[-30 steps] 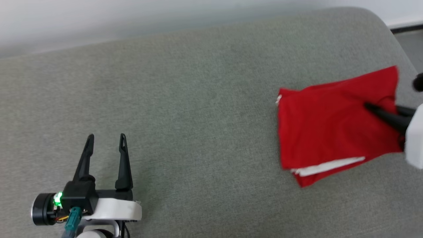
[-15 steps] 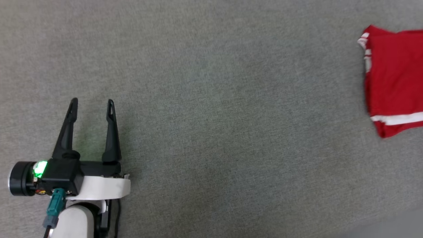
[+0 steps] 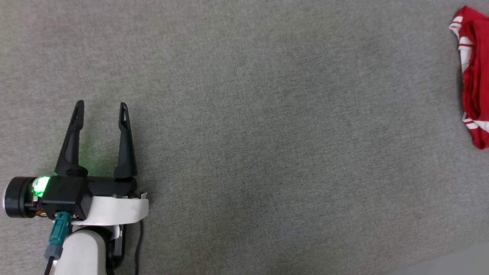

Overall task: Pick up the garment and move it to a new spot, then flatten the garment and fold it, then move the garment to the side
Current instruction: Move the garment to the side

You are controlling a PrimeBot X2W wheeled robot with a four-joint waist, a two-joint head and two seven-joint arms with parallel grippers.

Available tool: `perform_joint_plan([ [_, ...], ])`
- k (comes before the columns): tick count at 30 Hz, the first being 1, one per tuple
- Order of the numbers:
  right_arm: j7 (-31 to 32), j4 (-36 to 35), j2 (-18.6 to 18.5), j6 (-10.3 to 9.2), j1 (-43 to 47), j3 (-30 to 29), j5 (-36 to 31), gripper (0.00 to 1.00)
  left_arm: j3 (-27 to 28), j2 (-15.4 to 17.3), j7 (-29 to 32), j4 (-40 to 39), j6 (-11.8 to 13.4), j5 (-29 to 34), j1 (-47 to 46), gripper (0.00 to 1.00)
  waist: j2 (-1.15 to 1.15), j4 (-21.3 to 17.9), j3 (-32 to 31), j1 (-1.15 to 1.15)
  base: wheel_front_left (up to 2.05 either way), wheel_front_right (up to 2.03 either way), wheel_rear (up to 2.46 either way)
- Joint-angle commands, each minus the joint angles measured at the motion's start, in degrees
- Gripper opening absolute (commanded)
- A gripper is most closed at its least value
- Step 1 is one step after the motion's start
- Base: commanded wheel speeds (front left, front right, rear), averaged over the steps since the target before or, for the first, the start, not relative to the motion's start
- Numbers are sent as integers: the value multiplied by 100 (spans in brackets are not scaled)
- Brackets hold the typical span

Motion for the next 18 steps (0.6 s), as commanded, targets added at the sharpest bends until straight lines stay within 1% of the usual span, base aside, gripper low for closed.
perform_joint_plan([
  [1, -186, 154, 84, -6, -116, -135, -271, 100, -21, -43, -12, 26, 21, -38, 45, 100, 0, 37, -227, -1, 0, 0, 0],
  [5, -797, 276, 204, -7, -227, -493, -973, 100, -57, -135, -12, 106, 45, -78, 185, 100, 0, 121, -627, -1, 0, 0, 0],
  [10, -1704, 99, 547, -6, -70, -1134, -1671, 100, -95, -256, -12, 180, 111, -128, 407, 100, 0, 283, -1136, -1, 0, 0, 0],
  [14, -2315, -320, 1036, -6, 223, -1641, -2070, 100, -108, -343, -12, 253, 166, -166, 607, 100, 0, 424, -1494, -1, 0, 0, 0],
  [15, -2405, -497, 1172, -6, 325, -1735, -2170, 100, -105, -356, -12, 265, 184, -184, 663, 100, 0, 456, -1571, -1, 0, 0, 0],
  [16, -2405, -497, 1172, -6, 325, -1735, -2170, 100, -105, -356, -12, 265, 184, -184, 663, 100, 0, 456, -1571, -1, 0, 0, 0],
  [18, -2511, -908, 1484, -6, 562, -1952, -2264, 100, -106, -376, -12, 290, 198, -203, 769, 100, 0, 530, -1725, -1, 0, 0, 0],
])
